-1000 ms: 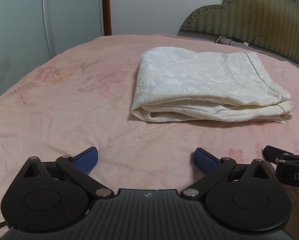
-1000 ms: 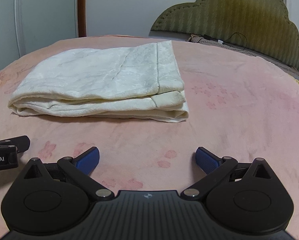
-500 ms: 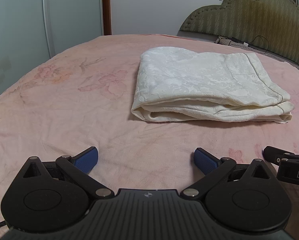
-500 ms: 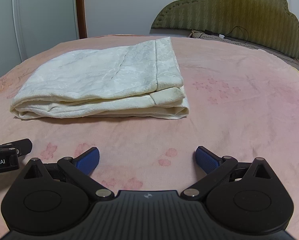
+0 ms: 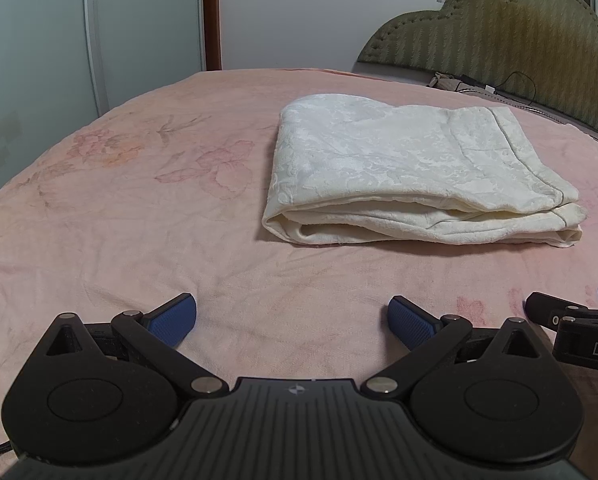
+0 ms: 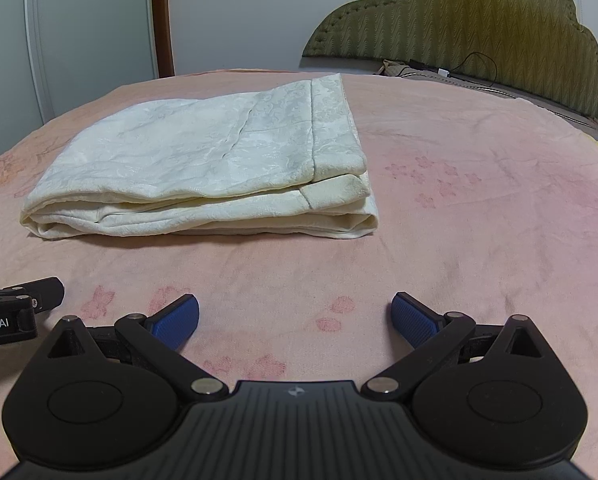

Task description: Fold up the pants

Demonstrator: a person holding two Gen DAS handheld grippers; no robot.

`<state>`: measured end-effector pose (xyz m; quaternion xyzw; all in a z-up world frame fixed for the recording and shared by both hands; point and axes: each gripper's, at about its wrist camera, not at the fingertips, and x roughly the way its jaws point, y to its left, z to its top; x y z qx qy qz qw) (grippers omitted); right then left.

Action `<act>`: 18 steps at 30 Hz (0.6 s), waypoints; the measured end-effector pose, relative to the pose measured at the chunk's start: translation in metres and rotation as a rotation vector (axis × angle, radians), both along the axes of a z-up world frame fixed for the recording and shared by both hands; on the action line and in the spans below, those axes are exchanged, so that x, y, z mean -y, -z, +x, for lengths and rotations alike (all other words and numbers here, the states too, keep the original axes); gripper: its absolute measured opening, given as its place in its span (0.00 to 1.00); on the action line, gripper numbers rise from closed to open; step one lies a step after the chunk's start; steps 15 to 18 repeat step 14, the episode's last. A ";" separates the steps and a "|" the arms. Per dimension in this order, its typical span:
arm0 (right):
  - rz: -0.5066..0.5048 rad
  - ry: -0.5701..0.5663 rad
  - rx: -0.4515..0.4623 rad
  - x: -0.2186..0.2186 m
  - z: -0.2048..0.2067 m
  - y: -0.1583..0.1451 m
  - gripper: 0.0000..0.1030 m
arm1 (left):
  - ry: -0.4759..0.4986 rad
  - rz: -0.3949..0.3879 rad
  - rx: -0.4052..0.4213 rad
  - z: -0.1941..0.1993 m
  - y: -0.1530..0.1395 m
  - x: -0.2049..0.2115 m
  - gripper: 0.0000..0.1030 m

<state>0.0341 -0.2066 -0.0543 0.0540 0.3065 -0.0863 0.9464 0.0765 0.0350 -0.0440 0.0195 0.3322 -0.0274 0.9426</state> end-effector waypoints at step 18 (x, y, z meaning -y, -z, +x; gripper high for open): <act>0.000 0.000 0.000 -0.001 0.000 0.000 1.00 | -0.003 -0.013 0.002 0.001 -0.001 -0.001 1.00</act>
